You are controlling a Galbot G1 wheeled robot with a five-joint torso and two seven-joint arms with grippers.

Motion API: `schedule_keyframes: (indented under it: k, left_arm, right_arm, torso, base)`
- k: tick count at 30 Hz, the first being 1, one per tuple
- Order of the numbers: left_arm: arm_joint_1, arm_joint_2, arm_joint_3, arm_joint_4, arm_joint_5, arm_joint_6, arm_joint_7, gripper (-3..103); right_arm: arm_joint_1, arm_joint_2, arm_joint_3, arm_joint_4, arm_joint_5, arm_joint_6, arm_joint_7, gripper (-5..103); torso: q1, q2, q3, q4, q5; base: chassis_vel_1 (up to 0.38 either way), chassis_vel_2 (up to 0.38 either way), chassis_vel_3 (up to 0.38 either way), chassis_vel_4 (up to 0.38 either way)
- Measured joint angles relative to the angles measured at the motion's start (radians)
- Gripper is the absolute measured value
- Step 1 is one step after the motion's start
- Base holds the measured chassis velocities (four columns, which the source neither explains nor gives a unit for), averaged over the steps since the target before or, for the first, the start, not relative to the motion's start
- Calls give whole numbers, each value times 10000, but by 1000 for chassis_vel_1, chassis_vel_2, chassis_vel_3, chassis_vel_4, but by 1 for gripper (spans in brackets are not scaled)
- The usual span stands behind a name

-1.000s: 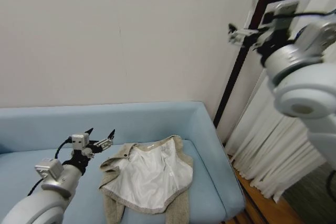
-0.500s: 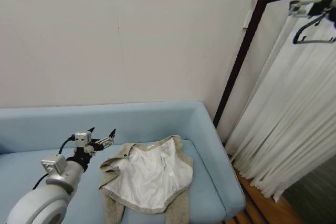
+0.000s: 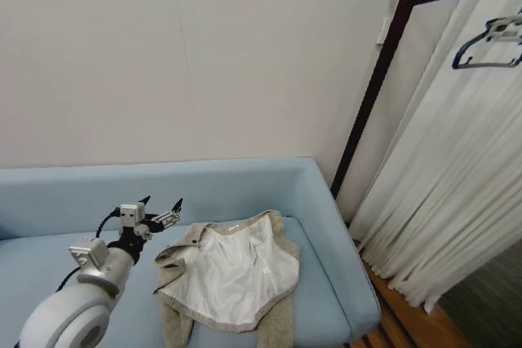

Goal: Pick up the clothes from the sofa and hang them on the clothes hanger.

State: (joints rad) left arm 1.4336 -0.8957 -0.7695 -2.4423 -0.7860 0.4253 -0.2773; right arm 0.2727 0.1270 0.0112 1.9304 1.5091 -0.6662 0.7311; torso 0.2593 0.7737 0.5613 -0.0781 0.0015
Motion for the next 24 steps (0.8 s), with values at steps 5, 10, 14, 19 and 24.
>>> schedule_keyframes:
  k: [5,10,14,19,24]
  left_arm:
    - [-23,79,45,-5,0,-4,25,100]
    - [-49,119,61,-22,0,18,35,100]
    - [-43,108,43,-22,0,23,37,100]
    - [-41,73,22,-26,1,23,36,100]
    - [-42,0,16,-23,6,18,80,100]
  right_arm:
    - [285,436,-202,-141,-34,-81,304,100]
    - [1500,1192,-1261,-486,335,-565,1126,100]
    - [3500,1755,-2973,-897,809,-653,1760,100]
    - [5997,2709,-5098,-1724,2072,-655,3110,100]
    - [6794,3048,-6184,-2038,3094,-639,4310,100]
  torso:
    - [0,0,1,1,1]
    - [0,0,0,0,0]
    - [1,0,2,3,1]
    - [1,0,2,7,-8]
    - [1,0,2,0,0]
  base:
    - [0,0,0,0]
    - [0,0,0,0]
    - [0,0,0,0]
    - [0,0,0,0]
    - [0,0,0,0]
